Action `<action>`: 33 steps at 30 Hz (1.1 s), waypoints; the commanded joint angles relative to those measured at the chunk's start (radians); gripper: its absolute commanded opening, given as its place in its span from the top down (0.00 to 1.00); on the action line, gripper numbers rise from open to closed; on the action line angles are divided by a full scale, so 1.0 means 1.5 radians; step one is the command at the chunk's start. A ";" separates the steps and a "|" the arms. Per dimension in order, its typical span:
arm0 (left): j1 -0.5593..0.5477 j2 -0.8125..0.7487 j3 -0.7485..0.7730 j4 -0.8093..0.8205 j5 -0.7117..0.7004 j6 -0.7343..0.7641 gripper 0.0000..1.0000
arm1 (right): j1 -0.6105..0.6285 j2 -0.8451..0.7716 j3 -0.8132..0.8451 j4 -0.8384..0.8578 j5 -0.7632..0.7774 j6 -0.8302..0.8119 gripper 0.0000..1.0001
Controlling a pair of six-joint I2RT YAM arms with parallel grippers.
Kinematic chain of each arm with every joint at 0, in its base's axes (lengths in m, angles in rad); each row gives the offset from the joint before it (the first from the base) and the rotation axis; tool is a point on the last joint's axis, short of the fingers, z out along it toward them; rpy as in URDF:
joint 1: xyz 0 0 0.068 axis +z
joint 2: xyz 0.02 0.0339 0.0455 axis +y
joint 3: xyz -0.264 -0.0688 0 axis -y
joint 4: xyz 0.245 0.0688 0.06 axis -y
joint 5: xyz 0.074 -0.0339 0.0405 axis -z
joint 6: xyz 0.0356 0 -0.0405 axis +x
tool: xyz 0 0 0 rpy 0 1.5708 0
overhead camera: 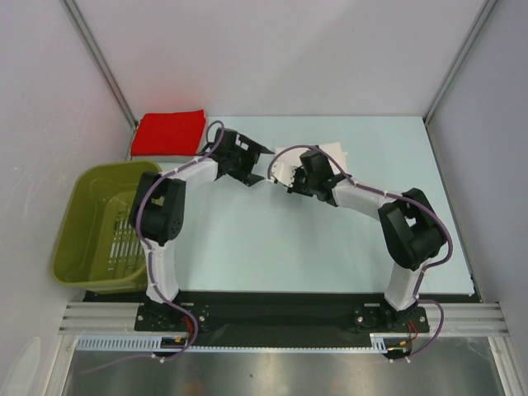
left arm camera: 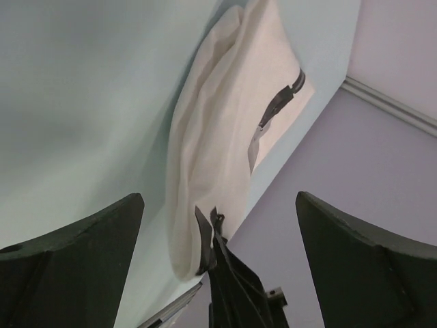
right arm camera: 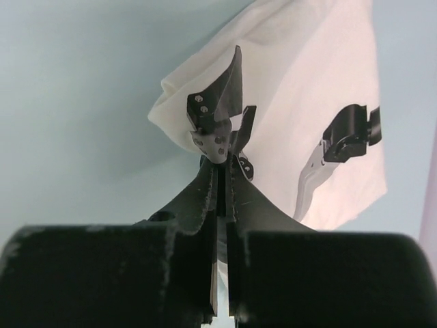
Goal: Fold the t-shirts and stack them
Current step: Neatly place the folded tshirt to the corner
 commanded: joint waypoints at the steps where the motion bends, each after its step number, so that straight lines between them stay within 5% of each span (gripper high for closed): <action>1: -0.032 0.055 0.053 0.058 -0.002 -0.064 0.00 | -0.010 -0.034 0.043 -0.004 -0.038 0.040 1.00; 21: -0.064 0.246 0.220 0.059 -0.029 -0.133 0.05 | -0.047 -0.088 0.040 0.016 -0.090 0.125 1.00; 24: -0.062 0.269 0.259 0.055 -0.035 -0.118 0.13 | -0.046 -0.100 0.028 0.016 -0.093 0.144 1.00; 28: -0.056 0.297 0.313 0.065 -0.032 -0.040 0.41 | -0.038 -0.117 -0.006 0.030 -0.081 0.154 1.00; 30: -0.052 0.289 0.303 0.083 -0.028 0.004 0.48 | -0.034 -0.127 -0.018 0.028 -0.073 0.175 1.00; 33: -0.045 0.280 0.304 0.113 -0.017 0.061 0.70 | -0.022 -0.143 -0.041 0.035 -0.069 0.199 0.89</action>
